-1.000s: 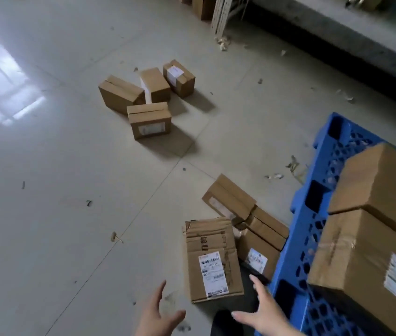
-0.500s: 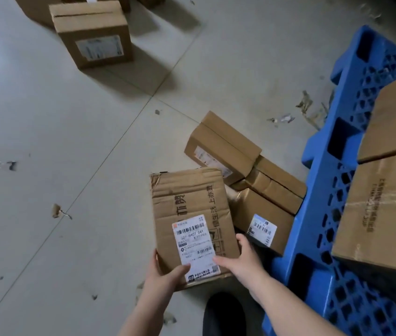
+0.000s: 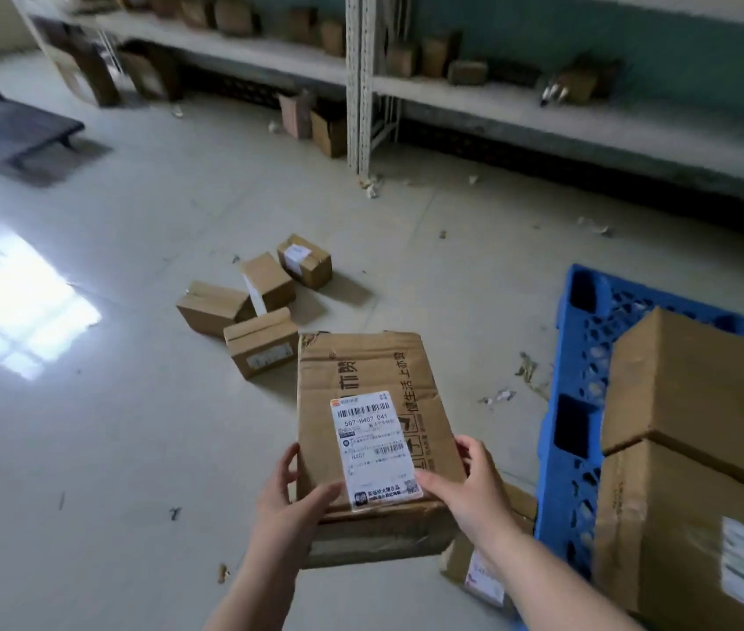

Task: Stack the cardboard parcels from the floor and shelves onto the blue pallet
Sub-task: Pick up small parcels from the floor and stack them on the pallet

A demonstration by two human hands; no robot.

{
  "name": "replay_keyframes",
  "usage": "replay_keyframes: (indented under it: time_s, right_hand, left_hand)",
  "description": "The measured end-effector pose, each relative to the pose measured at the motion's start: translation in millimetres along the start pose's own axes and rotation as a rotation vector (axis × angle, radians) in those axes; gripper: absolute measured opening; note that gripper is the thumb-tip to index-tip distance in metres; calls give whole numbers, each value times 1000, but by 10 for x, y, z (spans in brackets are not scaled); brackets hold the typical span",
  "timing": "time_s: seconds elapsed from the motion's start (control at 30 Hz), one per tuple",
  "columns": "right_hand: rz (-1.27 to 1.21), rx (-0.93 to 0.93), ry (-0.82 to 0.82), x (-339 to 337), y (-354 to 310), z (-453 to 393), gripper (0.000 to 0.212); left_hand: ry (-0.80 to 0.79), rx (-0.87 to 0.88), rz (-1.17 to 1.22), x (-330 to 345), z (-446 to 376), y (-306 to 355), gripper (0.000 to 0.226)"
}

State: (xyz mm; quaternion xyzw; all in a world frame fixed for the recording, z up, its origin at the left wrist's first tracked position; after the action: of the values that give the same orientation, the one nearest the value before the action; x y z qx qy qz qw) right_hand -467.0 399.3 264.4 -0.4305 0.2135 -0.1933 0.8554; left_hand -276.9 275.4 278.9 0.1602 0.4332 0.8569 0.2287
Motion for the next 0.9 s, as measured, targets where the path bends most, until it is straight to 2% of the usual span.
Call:
replay_keyframes:
  time_s: [0.17,0.33,0.5,0.7,0.9]
  right_hand:
    - [-105,-164,88,-625,-1244,911,54]
    - [-198,-231,168,-1403,-1657,1596,50]
    - [-259,-166,308,-2369,-1296,1904,57]
    - [-302,-99,486,-3795,-607,2270,52]
    - [-329,26,624,-4642,367,2453,62]
  left_hand:
    - [-41,163,-152,429,863,1451,86]
    - [-149,226,-242,1144,1307,1990,81]
    - [-258,204,-281,2186,1410,1911,79]
    - [-493,180,-367,3900,1488,1517,74]
    - [-663,101,-421,5003,1354,630,74]
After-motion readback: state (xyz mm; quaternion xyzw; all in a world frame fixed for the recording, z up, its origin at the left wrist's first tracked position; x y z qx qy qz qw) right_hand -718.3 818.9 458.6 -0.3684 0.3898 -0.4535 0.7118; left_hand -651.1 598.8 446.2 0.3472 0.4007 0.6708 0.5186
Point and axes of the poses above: each hand's wrist, its own z-axis away from the middle knuckle, its own x-axis out of the palm, y = z × x, the point moved 9 cm from there along -z, towards the middle knuckle, and after that the axes turned 9 degrees about -y, right-handed, at the moved point
